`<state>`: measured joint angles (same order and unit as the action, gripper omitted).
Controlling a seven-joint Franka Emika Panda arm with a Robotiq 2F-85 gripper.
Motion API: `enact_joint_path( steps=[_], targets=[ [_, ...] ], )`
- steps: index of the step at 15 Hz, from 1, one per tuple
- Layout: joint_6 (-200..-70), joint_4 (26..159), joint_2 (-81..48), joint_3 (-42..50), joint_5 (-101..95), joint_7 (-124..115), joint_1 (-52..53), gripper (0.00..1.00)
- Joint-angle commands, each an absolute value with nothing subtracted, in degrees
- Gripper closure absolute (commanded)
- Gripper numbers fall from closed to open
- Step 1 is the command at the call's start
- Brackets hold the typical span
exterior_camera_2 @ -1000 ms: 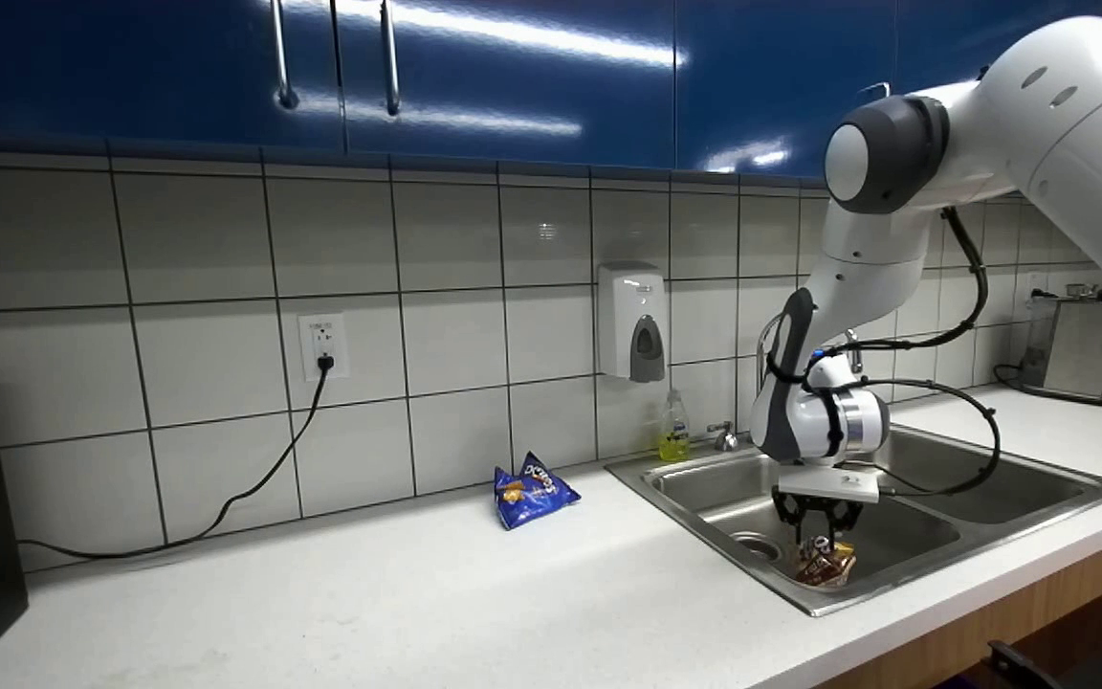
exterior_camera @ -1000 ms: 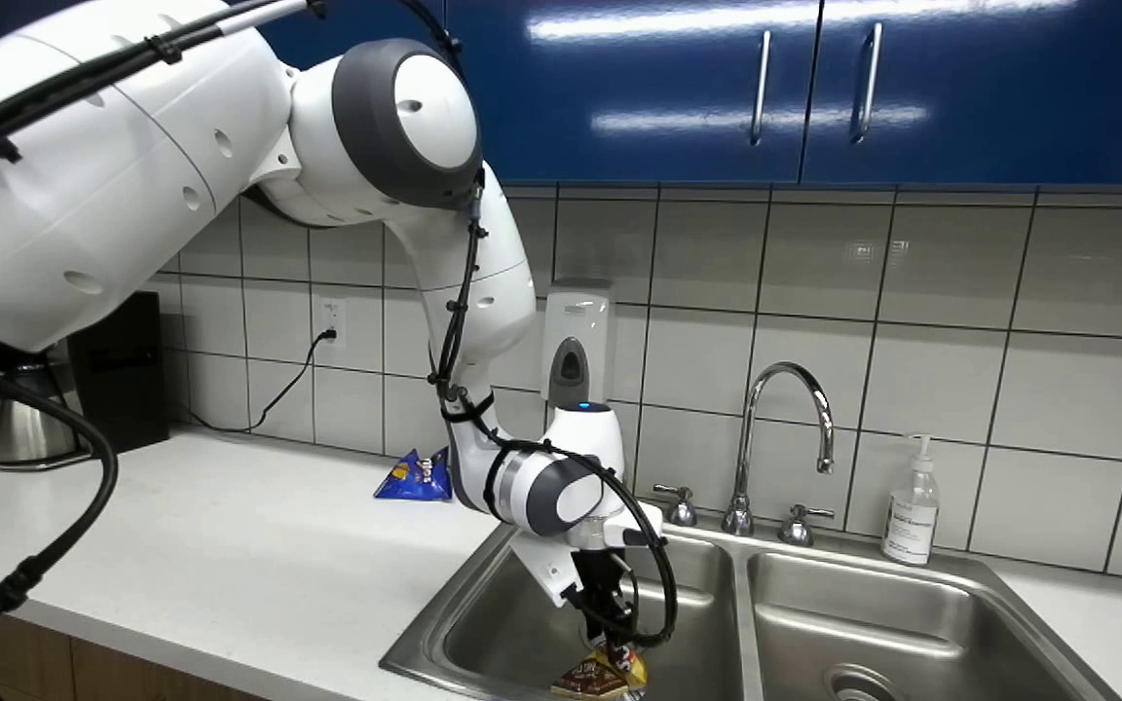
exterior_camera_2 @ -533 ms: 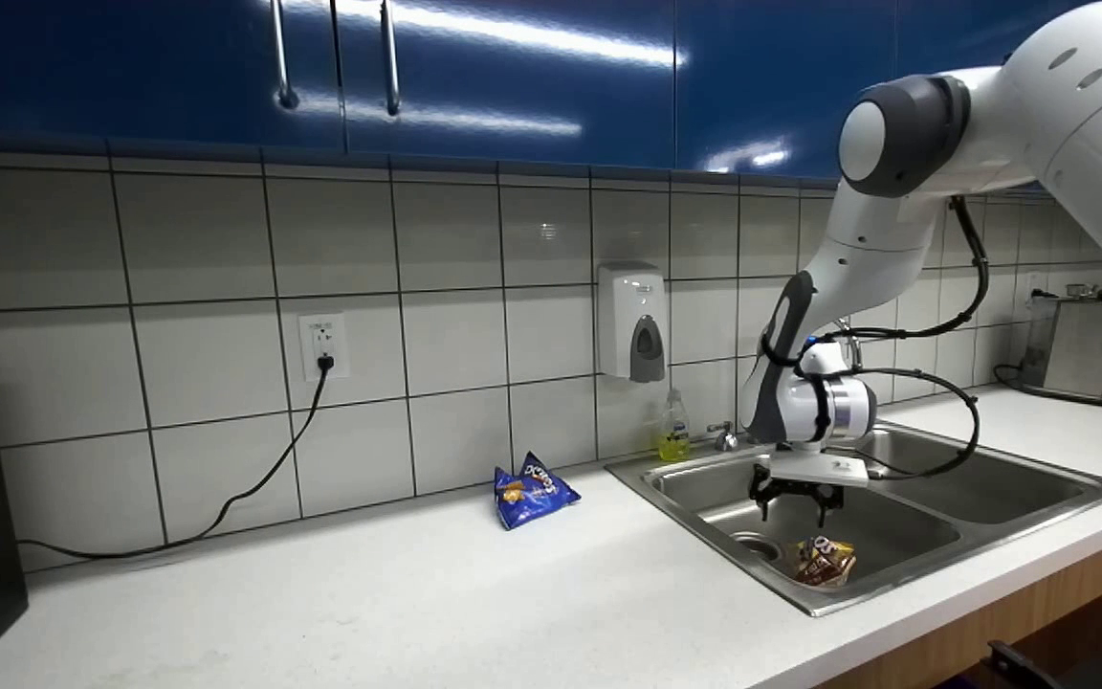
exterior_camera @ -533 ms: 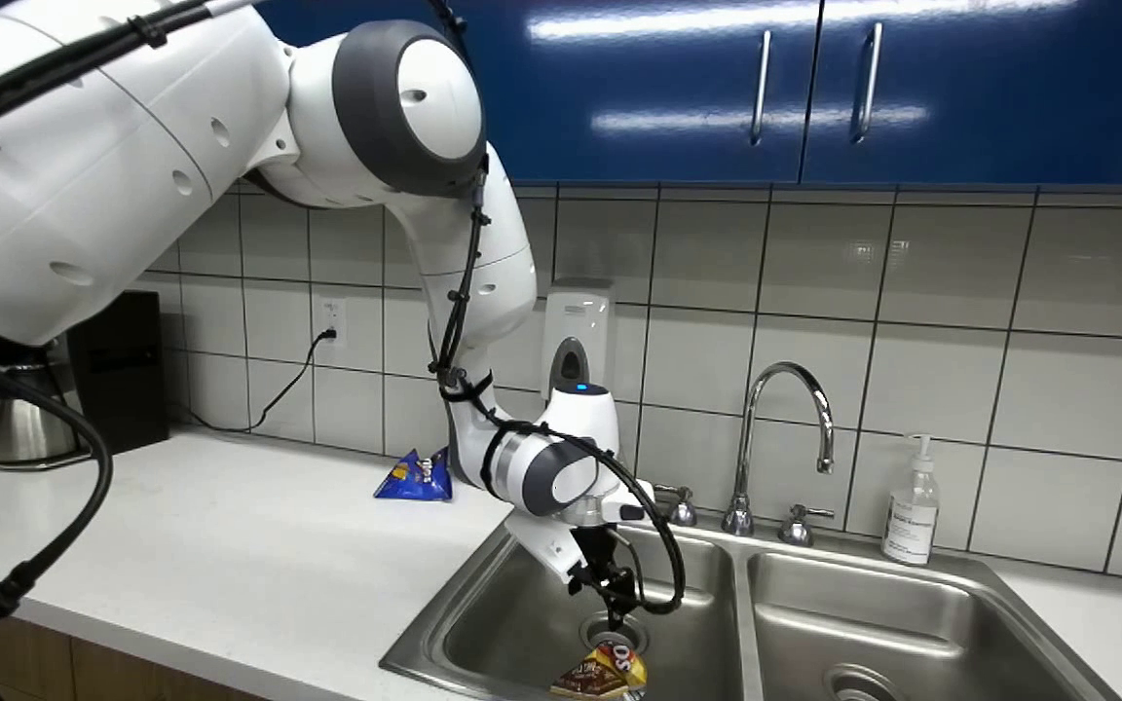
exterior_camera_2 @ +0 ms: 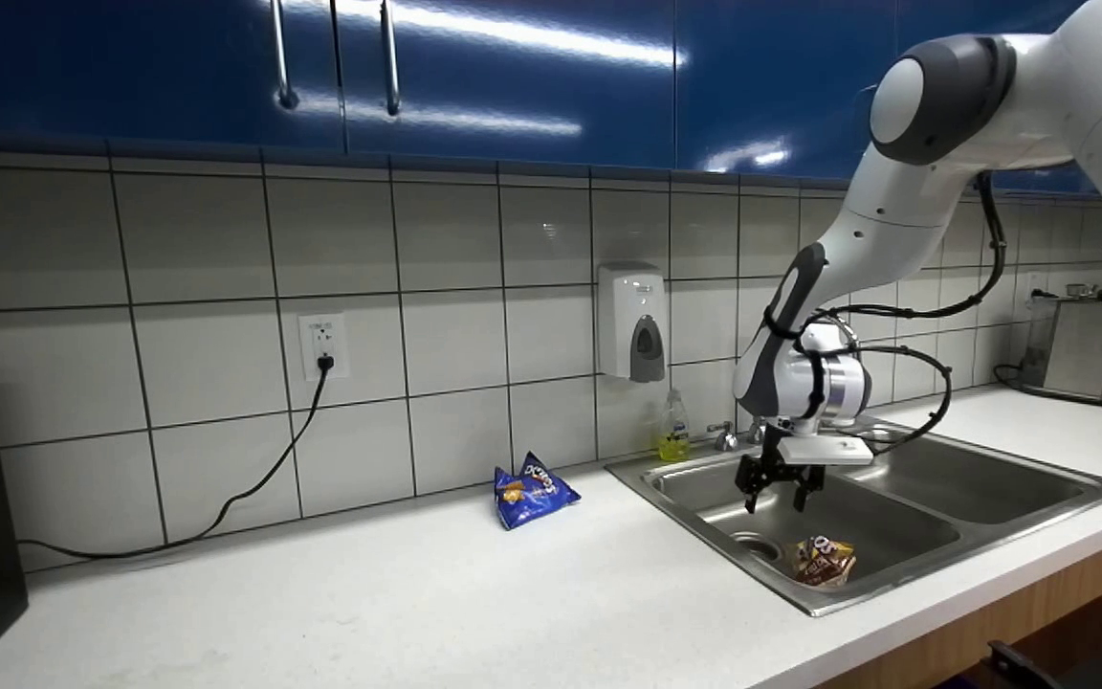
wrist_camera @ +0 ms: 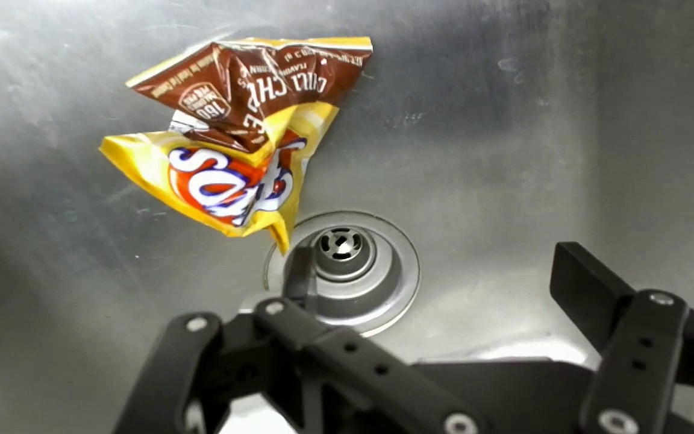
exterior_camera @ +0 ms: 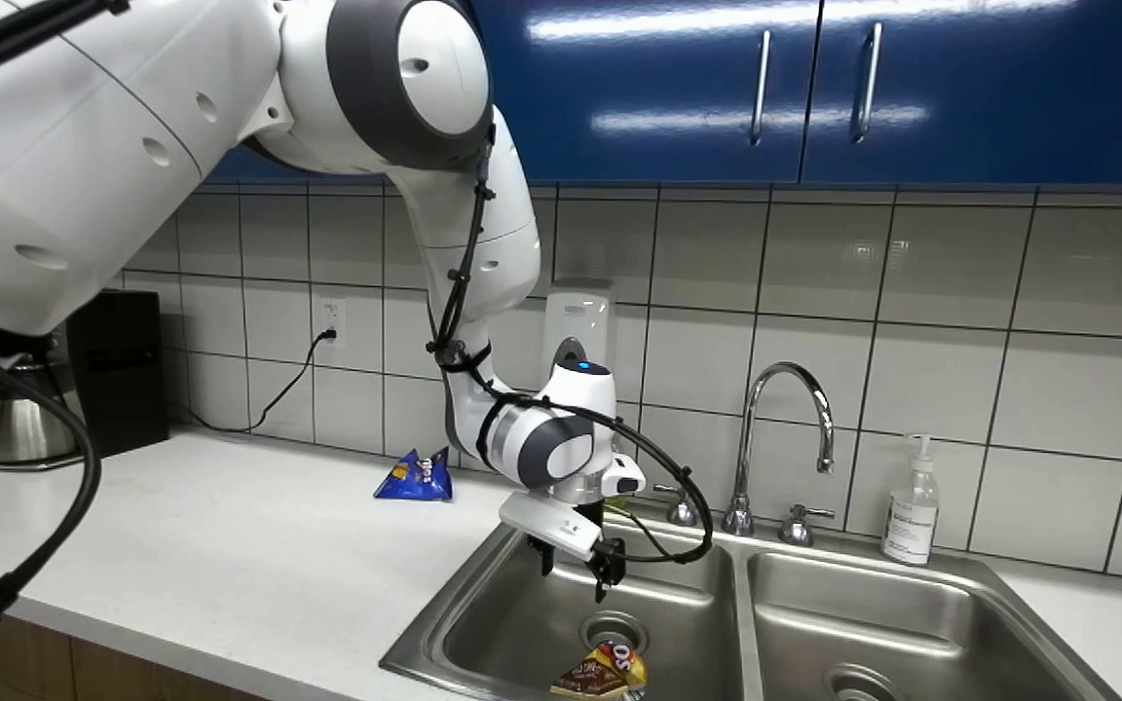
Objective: Place the brown object in the sink
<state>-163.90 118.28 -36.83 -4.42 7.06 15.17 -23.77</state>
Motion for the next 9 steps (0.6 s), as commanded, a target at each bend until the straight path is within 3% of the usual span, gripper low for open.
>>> enact_joint_path(
  steps=[1, 9],
  targets=[
    [-158.2, 122.1, -31.4, -6.3, 4.7, 24.2, -26.3, 0.00],
    [-153.6, 130.1, -20.9, -2.8, 1.0, 30.1, -22.8, 0.00]
  ],
)
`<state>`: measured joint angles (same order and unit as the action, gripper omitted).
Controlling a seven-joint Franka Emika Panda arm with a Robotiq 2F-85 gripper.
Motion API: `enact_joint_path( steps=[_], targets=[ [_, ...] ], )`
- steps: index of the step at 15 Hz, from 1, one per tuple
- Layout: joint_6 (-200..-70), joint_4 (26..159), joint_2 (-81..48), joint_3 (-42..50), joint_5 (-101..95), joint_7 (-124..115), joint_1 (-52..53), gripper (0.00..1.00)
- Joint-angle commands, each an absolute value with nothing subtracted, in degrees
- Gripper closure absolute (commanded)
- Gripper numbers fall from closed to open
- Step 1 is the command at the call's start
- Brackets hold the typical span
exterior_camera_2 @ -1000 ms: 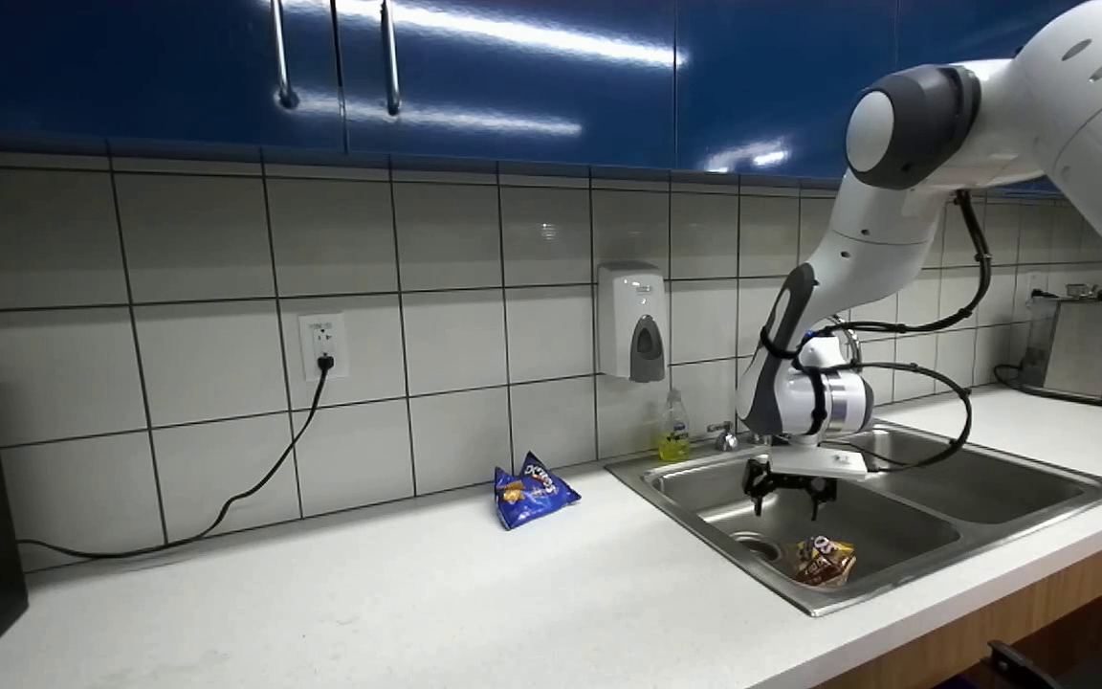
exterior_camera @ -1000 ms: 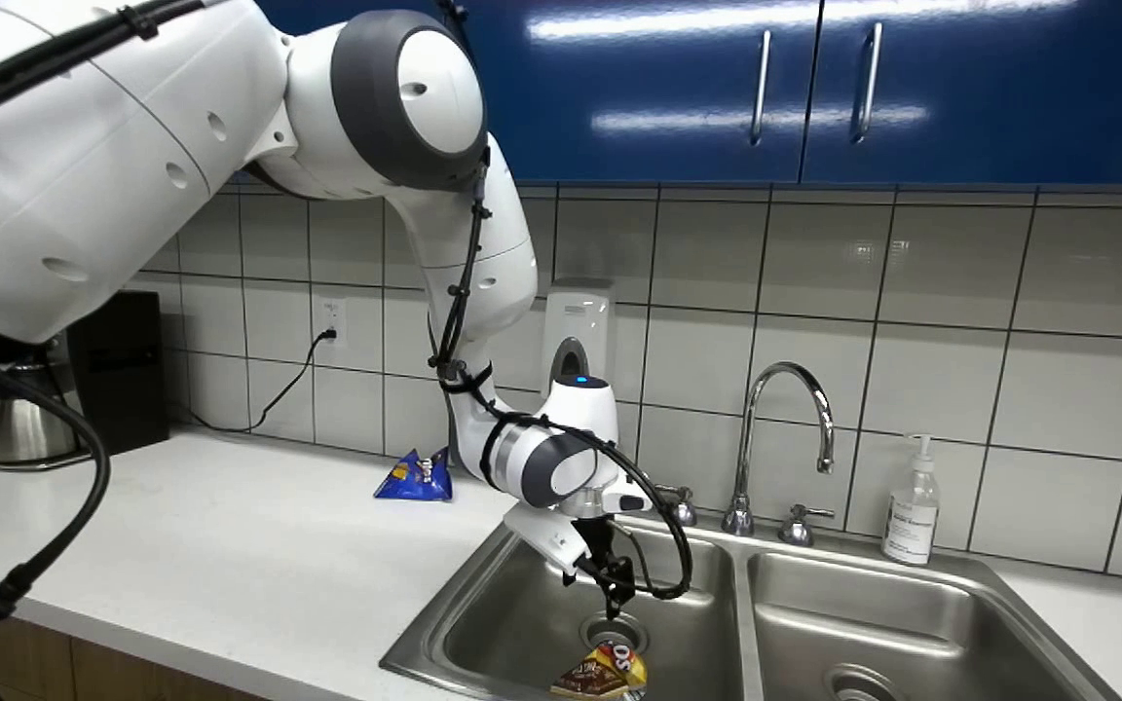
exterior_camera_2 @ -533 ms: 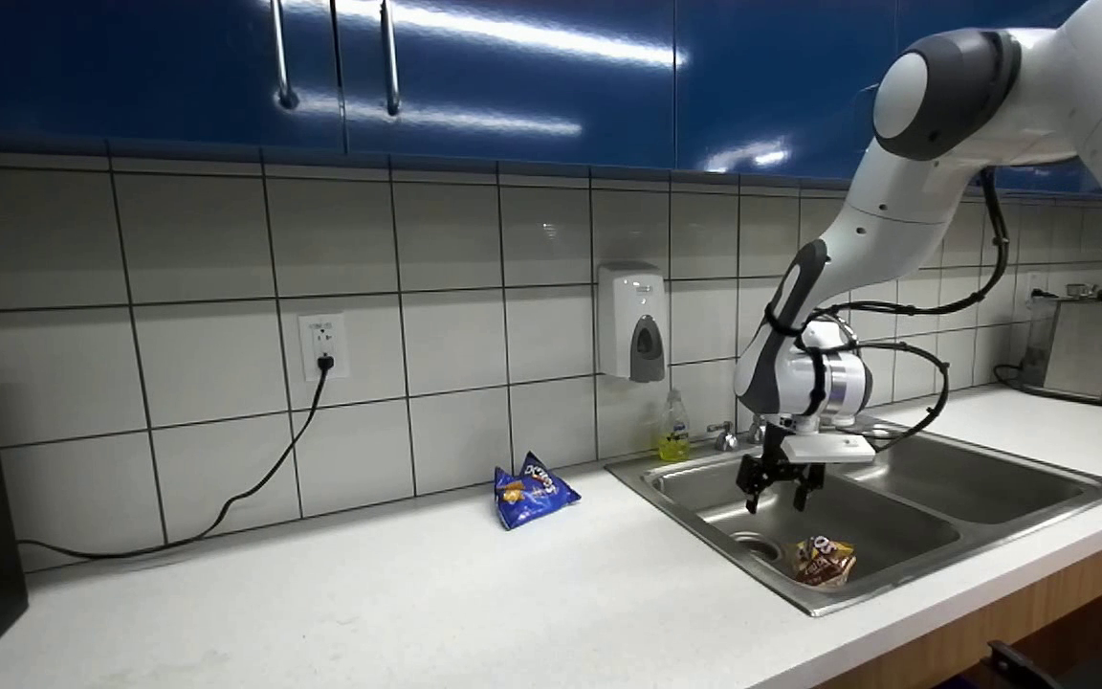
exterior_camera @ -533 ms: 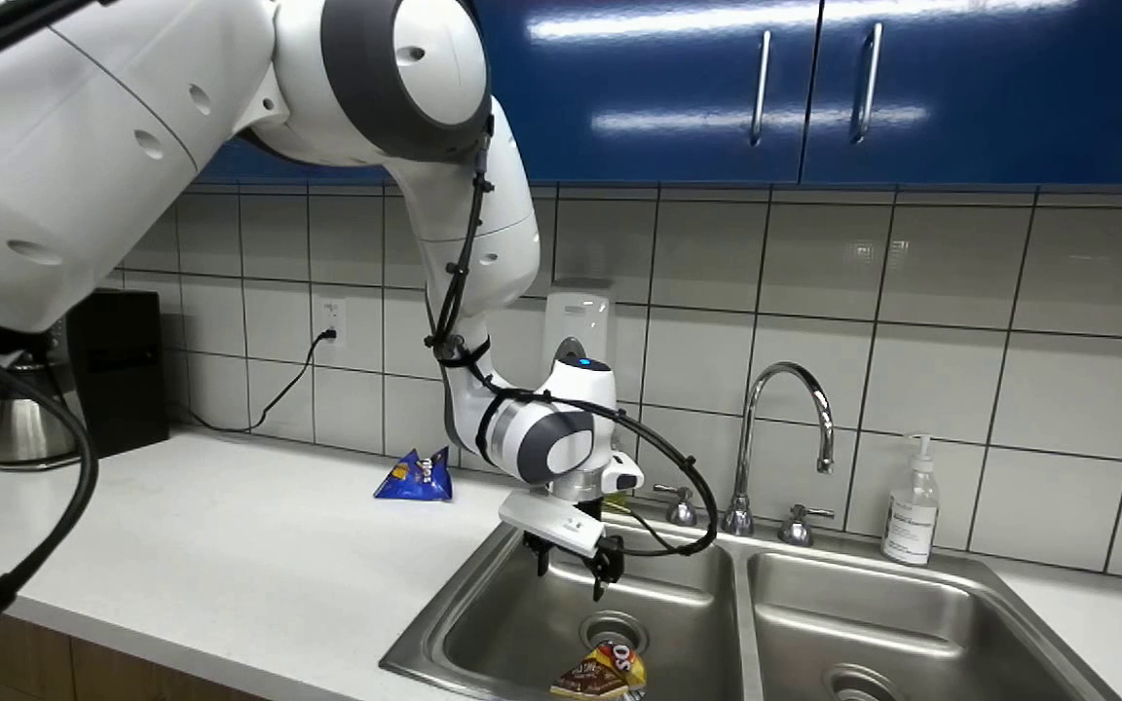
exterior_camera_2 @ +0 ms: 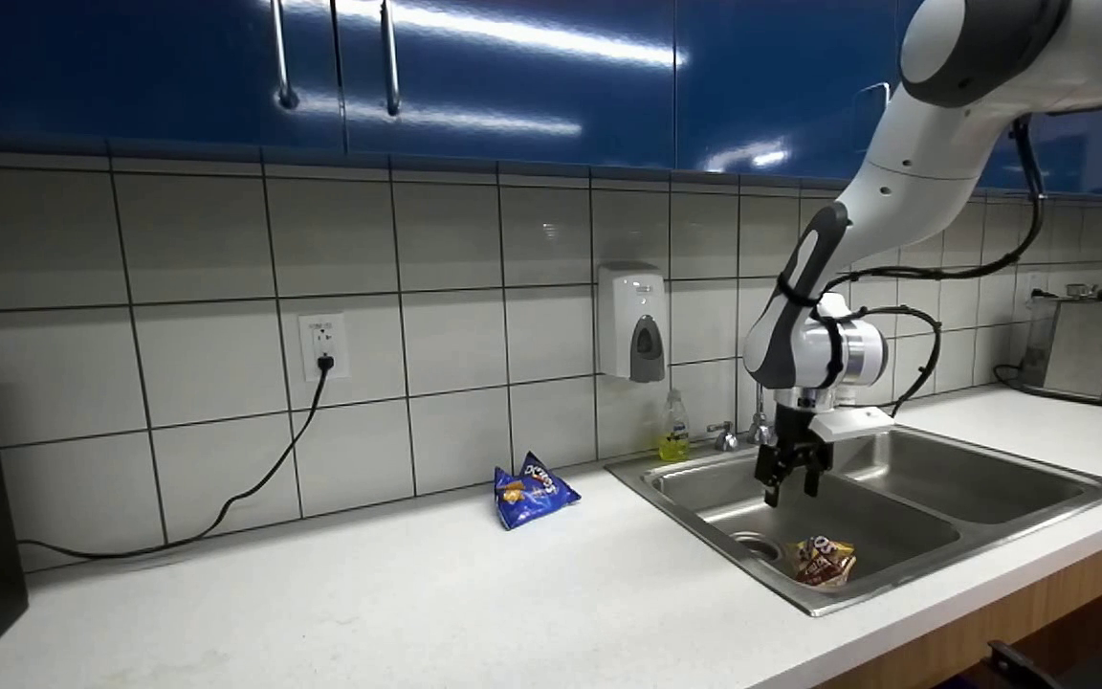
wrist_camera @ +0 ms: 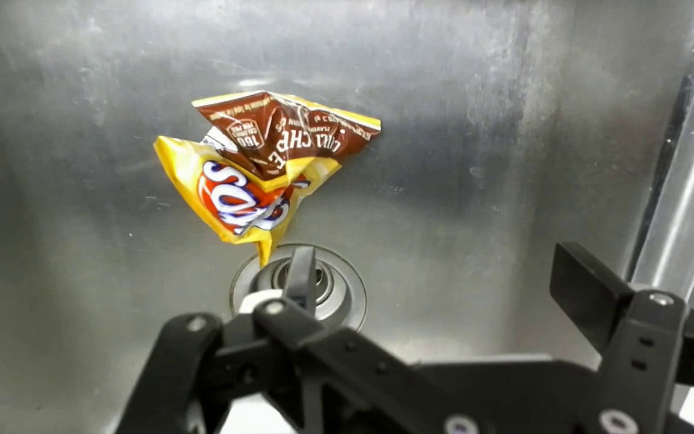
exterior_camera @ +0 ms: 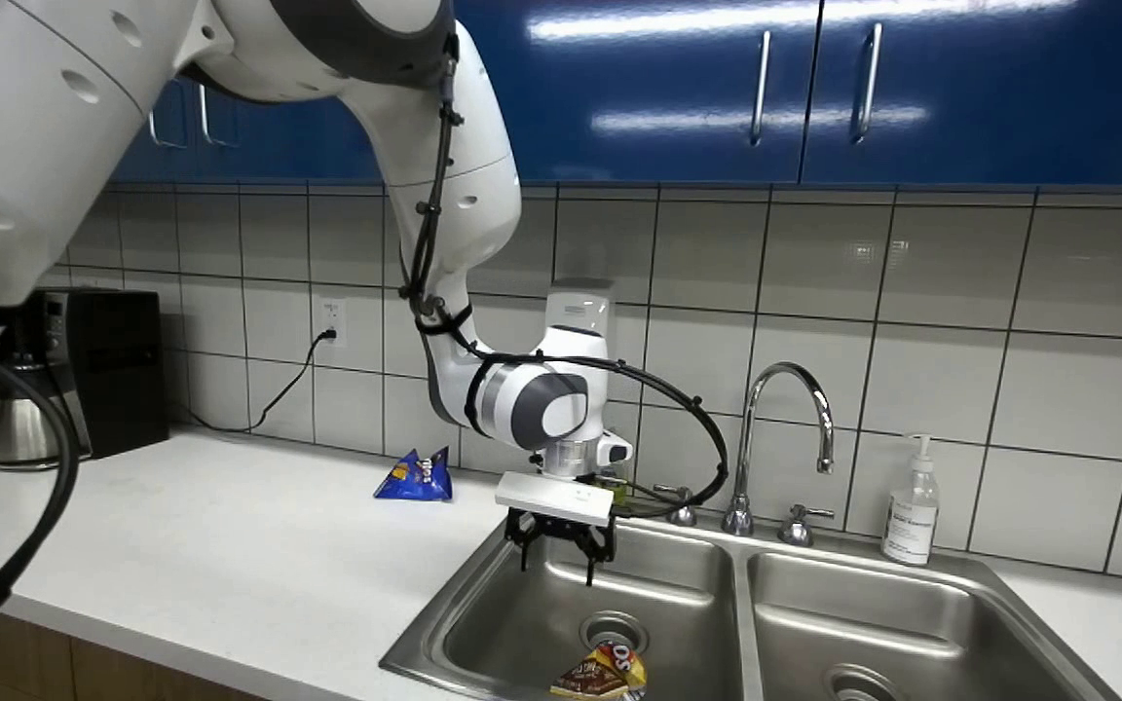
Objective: Place the brown object in the sink
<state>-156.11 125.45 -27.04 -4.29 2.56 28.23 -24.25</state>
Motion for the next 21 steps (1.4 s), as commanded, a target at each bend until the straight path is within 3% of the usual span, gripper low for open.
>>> enact_joint_path(
  steps=[1, 7, 18, 21],
  targets=[
    [-153.1, 131.3, -19.5, -2.5, 0.7, 30.2, -22.4, 0.00],
    [-152.2, 139.1, -10.5, -3.6, 7.4, 34.0, -22.0, 0.00],
    [-144.7, 149.4, 5.6, 4.9, 6.5, 33.7, -14.0, 0.00],
    [-147.2, 147.2, 1.6, 6.4, 6.6, 32.1, -12.2, 0.00]
  ],
)
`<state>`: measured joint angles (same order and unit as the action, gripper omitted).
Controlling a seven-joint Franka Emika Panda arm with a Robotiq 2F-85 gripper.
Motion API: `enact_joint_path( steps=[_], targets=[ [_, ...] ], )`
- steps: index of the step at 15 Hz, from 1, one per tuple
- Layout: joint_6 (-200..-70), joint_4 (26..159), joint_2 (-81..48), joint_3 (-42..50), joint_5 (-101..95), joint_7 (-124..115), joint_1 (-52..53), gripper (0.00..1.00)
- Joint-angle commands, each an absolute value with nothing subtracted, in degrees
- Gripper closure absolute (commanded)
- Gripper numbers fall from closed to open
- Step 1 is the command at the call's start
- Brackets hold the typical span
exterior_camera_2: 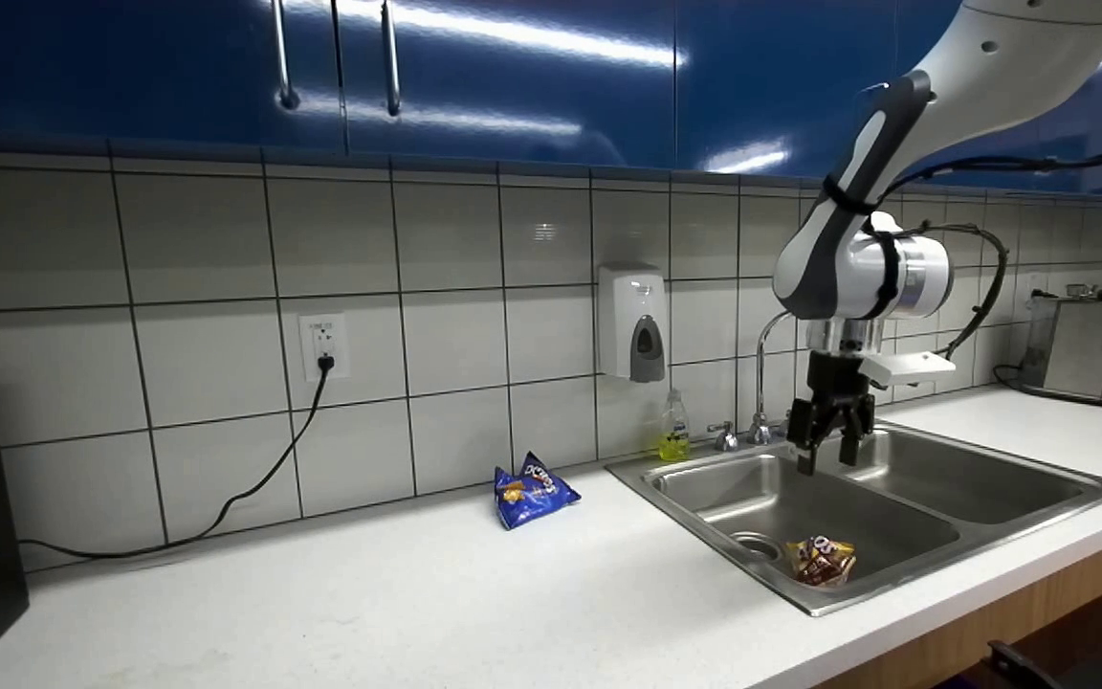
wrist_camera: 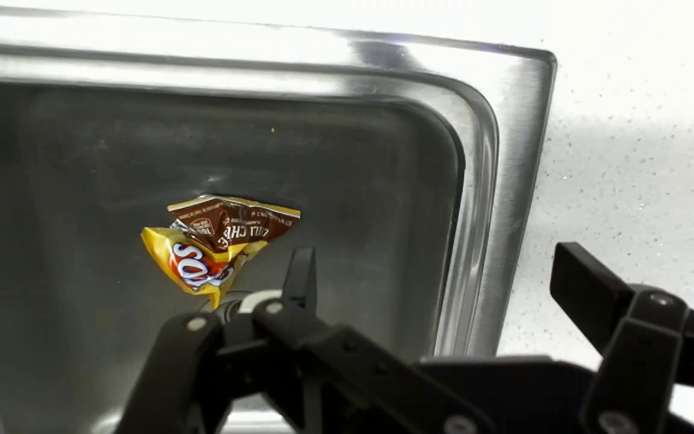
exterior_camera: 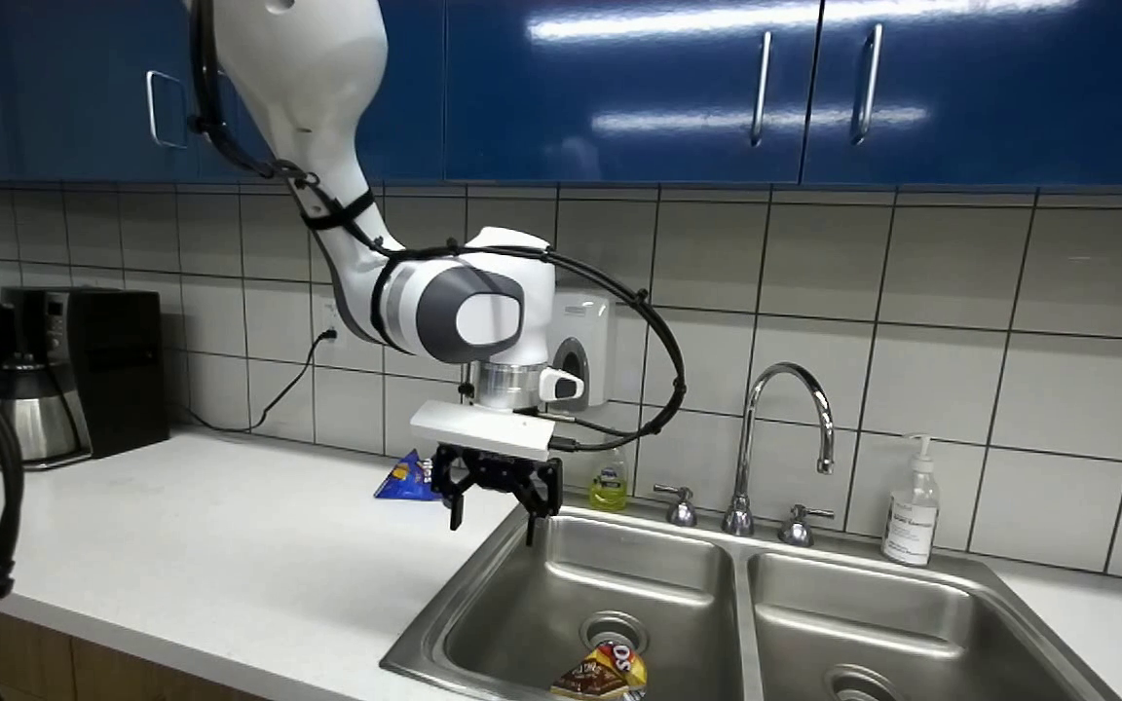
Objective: Place the brown object in the sink
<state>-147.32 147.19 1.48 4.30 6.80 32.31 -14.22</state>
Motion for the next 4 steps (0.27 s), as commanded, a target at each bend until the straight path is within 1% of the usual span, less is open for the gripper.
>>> enact_joint_path(
  steps=[1, 4],
  targets=[
    [-147.3, 147.1, 1.3, 6.5, 6.6, 32.1, -12.0, 0.00],
    [-147.4, 147.1, 0.6, 6.4, 6.7, 32.1, -11.9, 0.00]
  ],
)
